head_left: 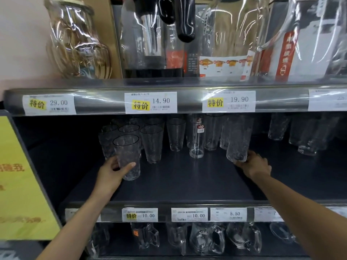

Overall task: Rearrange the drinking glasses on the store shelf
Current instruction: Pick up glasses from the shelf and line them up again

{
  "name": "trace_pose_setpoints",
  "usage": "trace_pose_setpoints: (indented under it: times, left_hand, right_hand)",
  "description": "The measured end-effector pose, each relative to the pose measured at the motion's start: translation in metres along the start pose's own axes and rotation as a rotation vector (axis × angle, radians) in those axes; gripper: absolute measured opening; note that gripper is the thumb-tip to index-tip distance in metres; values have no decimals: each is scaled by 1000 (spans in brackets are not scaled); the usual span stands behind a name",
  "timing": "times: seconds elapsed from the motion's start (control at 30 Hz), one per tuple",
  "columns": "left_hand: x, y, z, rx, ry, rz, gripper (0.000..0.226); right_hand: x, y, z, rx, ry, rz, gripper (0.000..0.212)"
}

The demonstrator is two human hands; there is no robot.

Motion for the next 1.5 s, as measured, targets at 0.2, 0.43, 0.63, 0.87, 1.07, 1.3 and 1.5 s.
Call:
trace_pose_setpoints:
  times: [0.2, 0.43, 0.63, 0.87, 1.07, 1.3, 1.5]
  left_hand:
    - [3, 2, 1, -8, 4, -26, 61]
    - [3, 0, 1, 10, -12, -53, 50]
    - [-1, -1, 0, 28, -34, -52, 42]
    - [0, -1, 0, 30, -13, -93, 34]
    - [-6, -2, -2, 13, 7, -137, 34]
    - [-2, -2, -2, -27, 56, -221, 37]
    - [0, 1, -2, -29, 66, -151, 39]
  right_hand:
    - [-2, -3, 7, -3, -26, 70, 67]
    - [-5, -3, 8, -21, -42, 118, 57]
    - [-6, -3, 8, -27, -41, 106, 55]
    - [-6, -3, 10, -39, -26, 78, 51]
    - [-5, -4, 13, -54, -9, 52, 43]
    - [-4, -5, 14, -63, 6, 6, 41]
    - [-4, -6, 15, -79, -2, -22, 41]
Point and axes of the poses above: each hand's wrist, its own z-axis towards the middle knuckle, its own y-axis out of the back of the hand, x = y × z, the point moved 5 cm from there along z, towards the middle knuckle, and after that the axes turned 15 degrees about -y, right-handed, at the moved point
